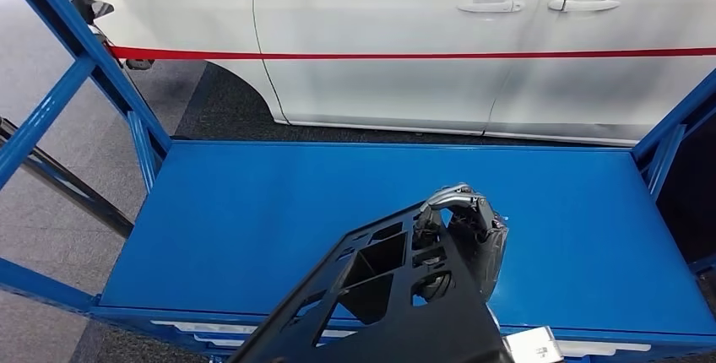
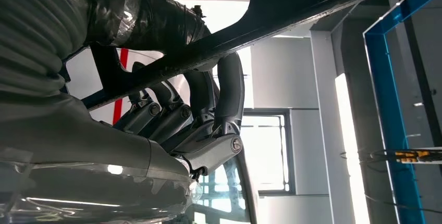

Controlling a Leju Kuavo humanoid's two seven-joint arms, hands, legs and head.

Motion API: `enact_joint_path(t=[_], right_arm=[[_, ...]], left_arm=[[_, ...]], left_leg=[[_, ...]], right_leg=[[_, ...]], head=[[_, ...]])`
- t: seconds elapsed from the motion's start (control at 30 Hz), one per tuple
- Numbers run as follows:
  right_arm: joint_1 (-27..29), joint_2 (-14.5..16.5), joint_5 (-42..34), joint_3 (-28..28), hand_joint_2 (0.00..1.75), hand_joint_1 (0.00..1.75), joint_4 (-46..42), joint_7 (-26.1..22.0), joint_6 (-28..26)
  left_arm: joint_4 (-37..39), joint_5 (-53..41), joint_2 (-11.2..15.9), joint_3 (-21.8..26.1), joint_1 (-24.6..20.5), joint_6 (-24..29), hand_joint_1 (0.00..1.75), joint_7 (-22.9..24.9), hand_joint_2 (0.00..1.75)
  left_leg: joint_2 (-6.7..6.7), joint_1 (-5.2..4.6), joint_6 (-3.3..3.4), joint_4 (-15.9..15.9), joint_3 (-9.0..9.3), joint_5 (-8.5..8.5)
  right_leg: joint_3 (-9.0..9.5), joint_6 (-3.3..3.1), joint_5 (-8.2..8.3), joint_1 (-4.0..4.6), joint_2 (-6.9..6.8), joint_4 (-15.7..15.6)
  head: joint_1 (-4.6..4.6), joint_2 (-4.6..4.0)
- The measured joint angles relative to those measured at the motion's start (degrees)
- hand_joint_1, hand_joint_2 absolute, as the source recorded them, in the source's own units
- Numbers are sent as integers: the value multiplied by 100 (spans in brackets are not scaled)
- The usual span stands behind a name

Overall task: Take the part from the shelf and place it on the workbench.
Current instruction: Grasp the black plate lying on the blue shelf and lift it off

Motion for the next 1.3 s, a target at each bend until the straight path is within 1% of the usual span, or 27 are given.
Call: enact_joint_path(t=[0.03,0.07,0.17,0.2,0.23,0.33,0.37,0.4,0.47,0.5,0.53,0.57,0.6,0.63,0.7,0.73,0.8,0.93,0.97,1.0,1.07,1.1,1.13,1.17,1.2,1.27,1.3], right_arm=[[14,0,-3,2,175,175,-2,-4,0],[26,0,-5,5,175,175,-3,-4,1],[46,-1,-34,20,175,175,-29,-4,25],[50,-1,-49,30,175,175,-40,-6,41],[55,-1,-64,45,175,175,-48,-8,64],[71,-1,-84,94,175,175,-51,-17,158],[79,-1,-79,105,175,175,-51,-19,187],[86,-2,-74,111,175,175,-51,-20,209],[98,-2,-68,122,175,175,-50,-20,231],[102,-2,-62,127,175,175,-50,-20,239],[106,-2,-44,131,175,175,-49,-19,250],[108,-2,-12,136,175,175,-47,-19,263],[110,-2,36,147,175,175,-44,-17,278],[112,-1,92,165,175,175,-40,-15,291],[135,12,210,225,175,175,-16,-16,303],[155,21,256,253,175,175,-1,-19,304],[190,38,309,285,175,175,20,-23,302],[231,58,363,303,175,175,42,-48,292],[269,79,422,327,175,175,68,-69,276],[319,111,486,351,175,175,103,-89,258],[418,171,592,388,175,175,174,-114,228],[450,188,608,390,175,175,200,-114,225],[474,193,617,391,175,175,224,-107,231],[499,196,623,392,175,175,248,-96,250],[529,201,623,393,175,175,271,-85,281],[605,223,578,392,175,175,309,-80,382],[645,236,524,389,175,175,323,-93,431]], left_arm=[[0,-1,2,6,-1,0,0,3,175],[0,-1,3,14,-1,0,0,5,175],[-2,-1,11,31,-26,2,0,12,175],[-2,-1,14,33,-39,3,0,14,175],[-3,-1,16,38,-49,4,0,16,175],[-2,-3,10,66,-48,1,0,32,175],[-2,-4,8,75,-49,-2,0,38,175],[-2,-5,6,81,-48,-3,0,43,175],[-2,-11,5,86,-52,-6,0,48,175],[-2,-14,5,87,-50,-10,0,50,175],[-2,-16,5,88,-50,-14,0,50,175],[-2,-16,4,90,-49,-19,0,51,175],[-2,-9,4,95,-49,-24,0,51,175],[-2,1,4,102,-51,-28,0,52,175],[-2,24,4,121,-50,-34,0,56,175],[-2,30,5,129,-50,-35,0,58,175],[-2,36,5,138,-47,-35,0,61,175],[-2,40,5,151,-47,-36,0,63,175],[-2,42,7,172,-41,-37,0,67,175],[-2,43,5,193,-34,-38,0,70,175],[-2,44,2,229,-23,-39,0,78,175],[-2,43,0,234,-24,-39,0,80,175],[-2,43,1,238,-26,-39,0,82,175],[-2,42,2,243,-27,-39,0,81,175],[-2,37,3,248,-28,-39,0,79,175],[-3,24,4,260,-36,-39,0,70,175],[-3,18,5,266,-43,-39,0,64,175]], left_leg=[[0,-4,16,118,53,-71],[-1,-15,48,7,223,-45],[1,-91,214,-1207,1120,222],[4,-120,253,-1491,1295,276],[8,-147,278,-1621,1358,301],[26,-150,326,-1704,1286,502],[41,-132,355,-1749,1242,592],[56,-112,378,-1789,1181,686],[72,-108,408,-1791,1023,829],[73,-106,401,-1775,927,894],[75,-101,389,-1751,824,955],[77,-93,370,-1719,722,1008],[78,-80,346,-1673,615,1055],[78,-68,317,-1614,520,1091],[69,-65,249,-1492,378,1145],[65,-71,219,-1454,348,1164],[62,-80,184,-1434,337,1189],[60,-76,153,-1436,335,1223],[55,-62,115,-1411,309,1183],[50,-46,67,-1263,244,993],[41,-19,-24,-624,49,385],[41,-16,-44,-225,-27,119],[41,-16,-48,45,-30,44],[40,-16,-41,145,55,104],[38,-18,-21,44,237,251],[24,-35,55,-669,865,457],[14,-51,94,-1134,1202,434]], right_leg=[[-68,-5,52,22,-3,5],[-133,-8,104,43,-4,8],[-263,11,256,86,-6,7],[-281,39,301,86,-14,1],[-287,74,345,75,-24,-10],[-312,181,424,62,-23,-46],[-349,211,308,64,-11,17],[-411,240,85,62,0,178],[-548,296,-520,29,4,789],[-585,323,-702,11,2,1124],[-567,348,-745,-7,1,1359],[-469,373,-656,-26,0,1421],[-262,396,-500,-47,-2,1277],[26,417,-395,-70,-5,957],[574,403,-438,-66,-3,214],[711,373,-524,-54,1,-4],[745,311,-582,-30,8,-96],[716,279,-569,-27,6,-102],[670,215,-515,-30,-4,-105],[593,141,-434,-30,-14,-106],[380,12,-231,-28,-33,-117],[277,0,-150,-17,-33,-112],[184,1,-79,-7,-33,-106],[93,7,-13,1,-34,-99],[12,16,48,8,-35,-92],[-115,44,160,19,-32,-77],[-156,68,215,26,-33,-72]], head=[[0,0],[-1,0],[2,0],[2,0],[2,0],[2,0],[2,0],[2,0],[2,-1],[2,-1],[2,-1],[2,-1],[1,-1],[2,0],[1,0],[1,0],[-2,0],[-1,0],[-2,0],[-3,0],[-2,0],[-2,0],[-3,0],[-3,0],[-3,0],[-3,0],[-2,0]])
